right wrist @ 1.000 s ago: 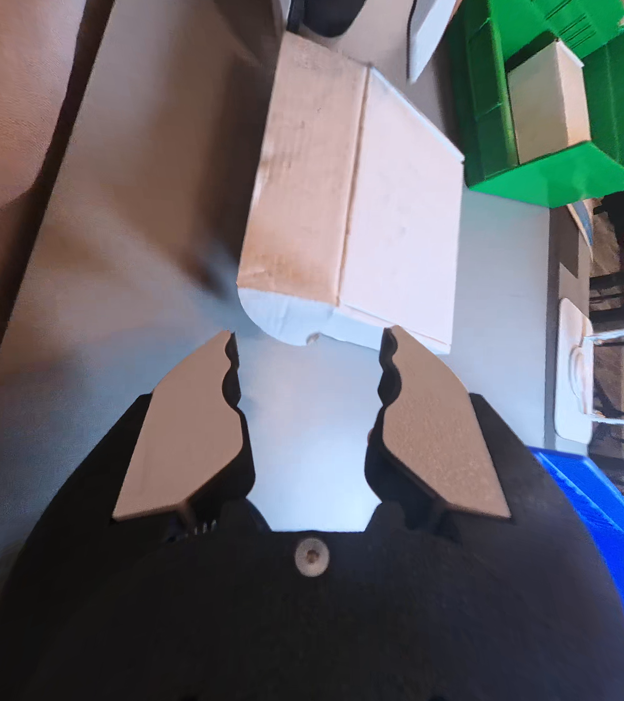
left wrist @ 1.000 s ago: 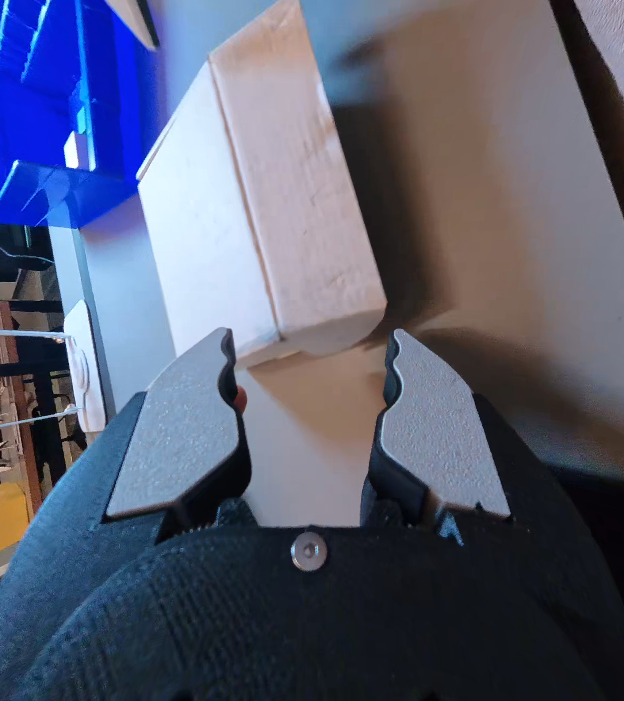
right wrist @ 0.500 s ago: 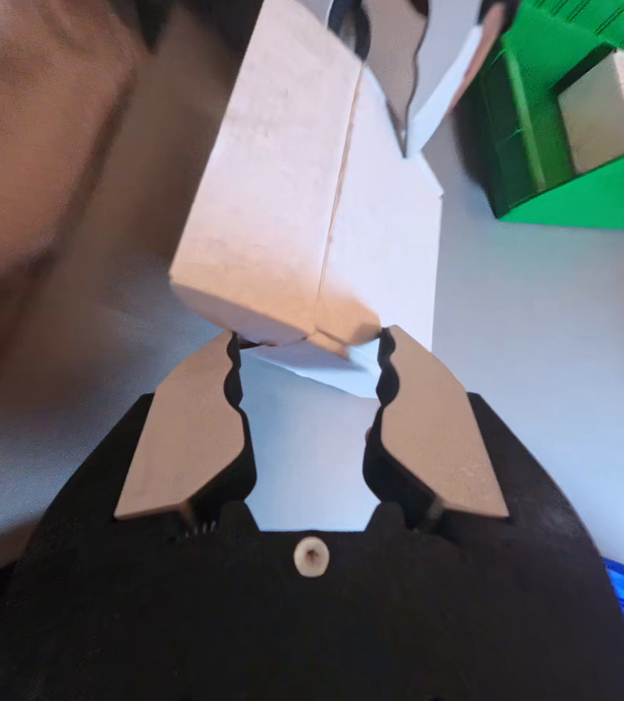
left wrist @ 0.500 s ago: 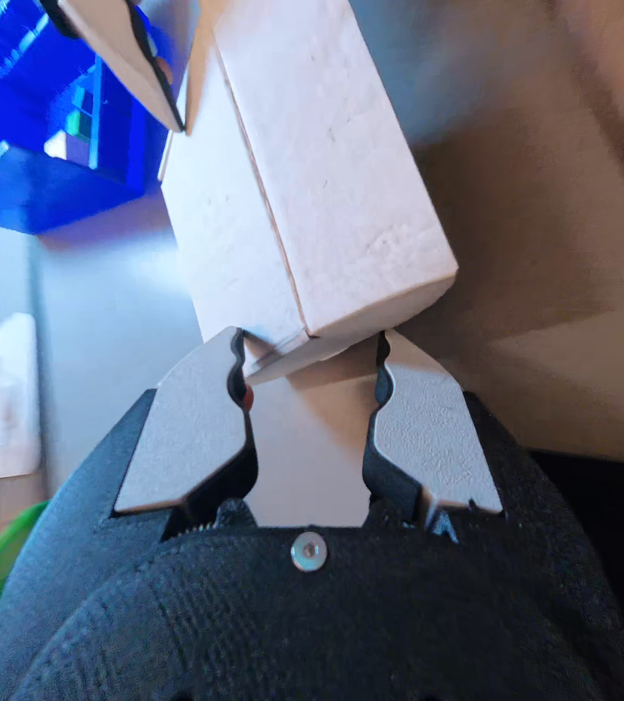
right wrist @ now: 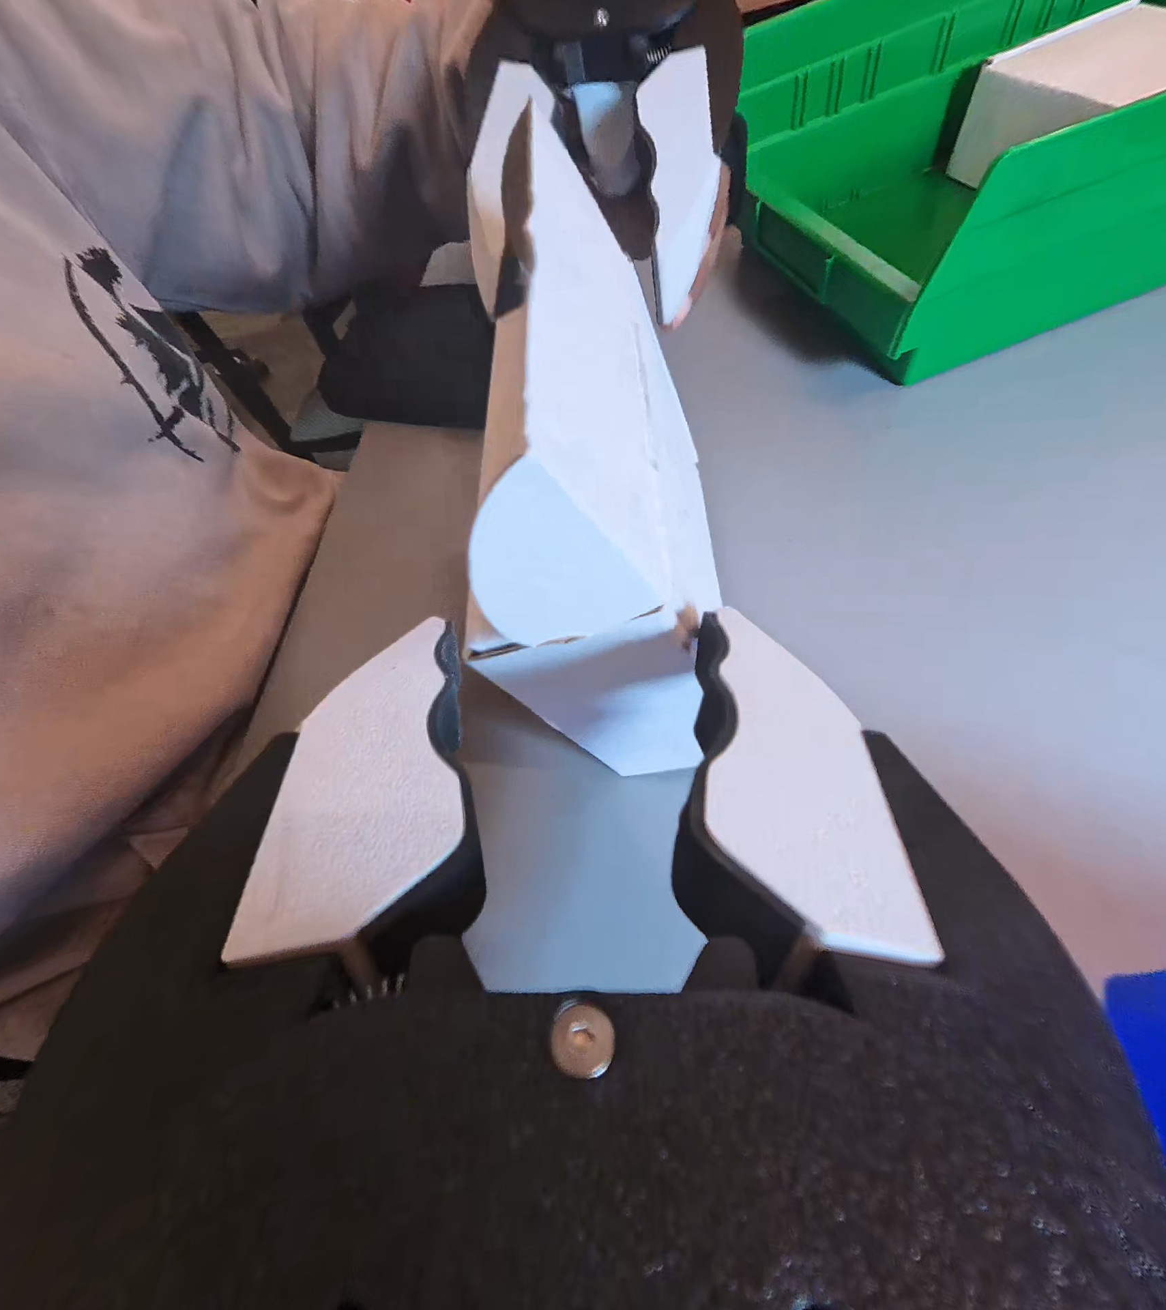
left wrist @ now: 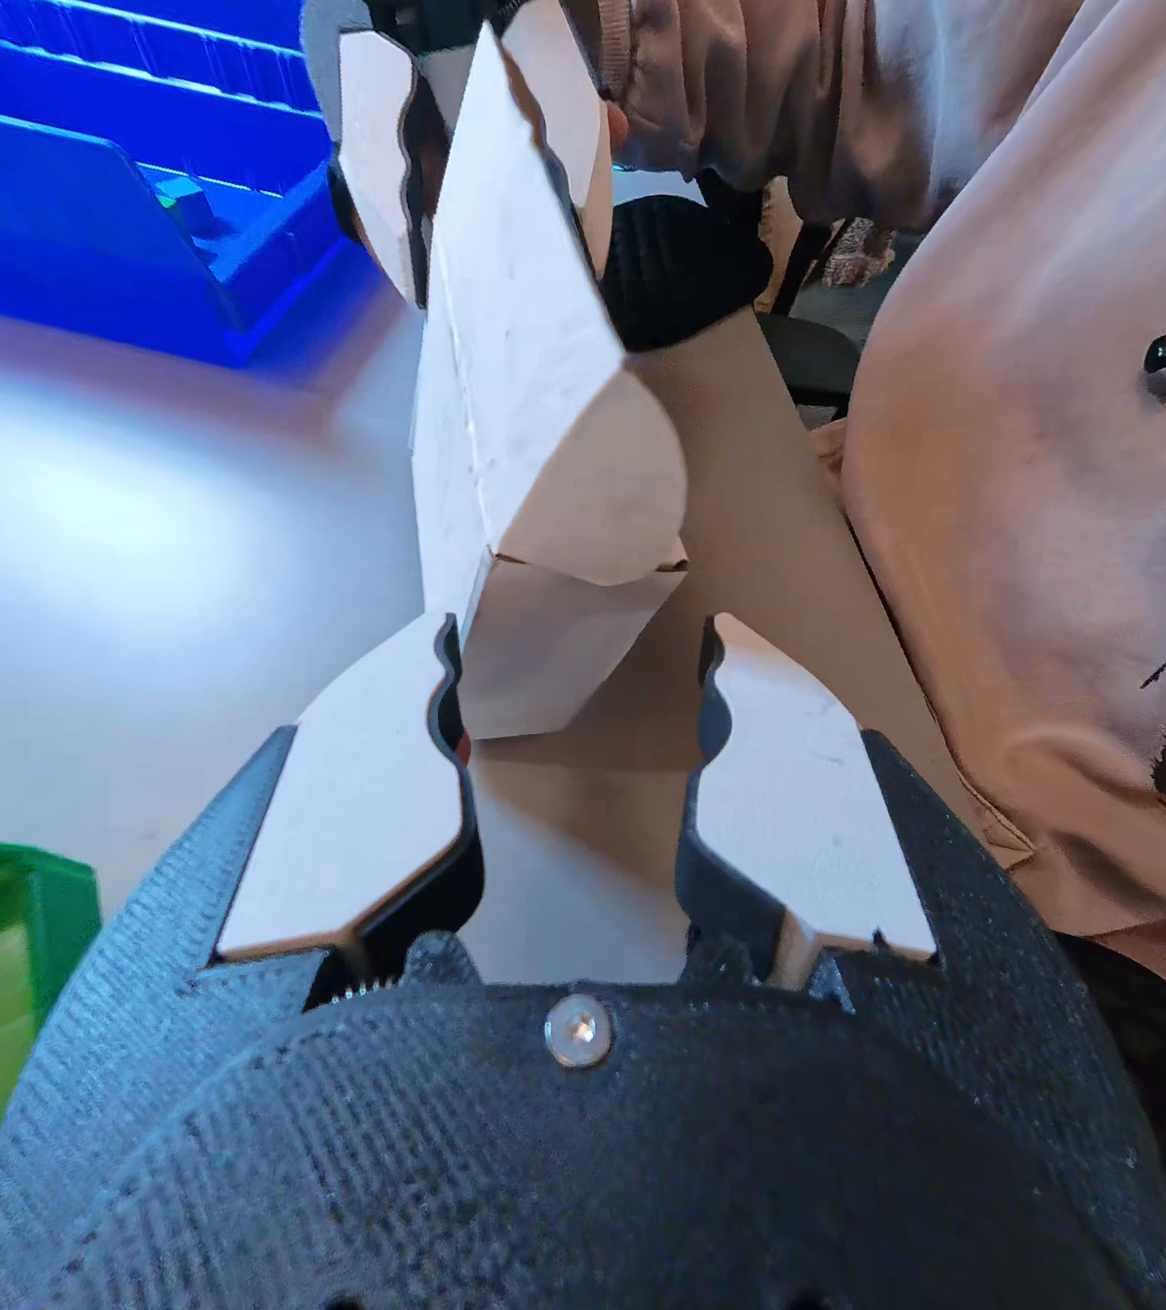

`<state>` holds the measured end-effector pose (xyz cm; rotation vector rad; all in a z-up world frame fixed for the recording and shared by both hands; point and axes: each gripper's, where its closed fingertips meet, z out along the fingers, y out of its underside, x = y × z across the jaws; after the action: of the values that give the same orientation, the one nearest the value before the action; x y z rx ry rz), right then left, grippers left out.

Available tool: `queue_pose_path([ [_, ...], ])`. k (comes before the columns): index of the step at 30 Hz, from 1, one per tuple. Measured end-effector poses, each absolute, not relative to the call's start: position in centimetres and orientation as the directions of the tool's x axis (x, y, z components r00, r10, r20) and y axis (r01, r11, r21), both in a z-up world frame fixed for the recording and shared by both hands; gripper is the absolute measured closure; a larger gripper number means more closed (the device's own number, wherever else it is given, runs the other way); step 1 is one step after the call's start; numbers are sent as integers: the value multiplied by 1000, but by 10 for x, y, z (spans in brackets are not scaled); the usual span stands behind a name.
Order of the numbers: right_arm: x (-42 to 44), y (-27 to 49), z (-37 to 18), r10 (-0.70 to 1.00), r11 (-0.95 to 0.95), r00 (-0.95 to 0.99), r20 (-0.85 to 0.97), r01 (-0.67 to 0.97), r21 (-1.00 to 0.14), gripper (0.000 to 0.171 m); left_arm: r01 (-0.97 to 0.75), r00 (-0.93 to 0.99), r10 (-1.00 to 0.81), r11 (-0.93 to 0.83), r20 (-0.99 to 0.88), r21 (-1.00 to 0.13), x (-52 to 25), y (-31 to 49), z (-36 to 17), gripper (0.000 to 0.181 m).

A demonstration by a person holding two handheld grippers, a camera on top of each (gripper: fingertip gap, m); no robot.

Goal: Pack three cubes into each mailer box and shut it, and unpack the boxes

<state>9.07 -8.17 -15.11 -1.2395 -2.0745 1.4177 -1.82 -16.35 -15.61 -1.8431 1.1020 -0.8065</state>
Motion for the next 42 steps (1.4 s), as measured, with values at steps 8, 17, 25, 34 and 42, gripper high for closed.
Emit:
queue_pose_path([
  [8,93,-73,-136,827,173,-553,-107,430,-886,105,-407,431,-902,-193,-2,-893,-23,-160,-132,112],
  [17,95,-62,-131,848,233,-529,-36,432,-871,107,-476,434,-900,-190,-42,-859,-38,-137,-125,113],
  [25,83,-60,-121,815,230,-578,-47,397,-888,120,-460,341,-940,-144,-24,-876,-14,-130,-117,130],
  [34,80,-68,-112,811,173,-574,-110,416,-893,131,-493,343,-937,-124,-62,-861,-14,-131,-110,138],
  [42,83,-64,-116,812,197,-577,-88,413,-889,140,-490,319,-947,-128,-41,-862,-20,-128,-120,141],
])
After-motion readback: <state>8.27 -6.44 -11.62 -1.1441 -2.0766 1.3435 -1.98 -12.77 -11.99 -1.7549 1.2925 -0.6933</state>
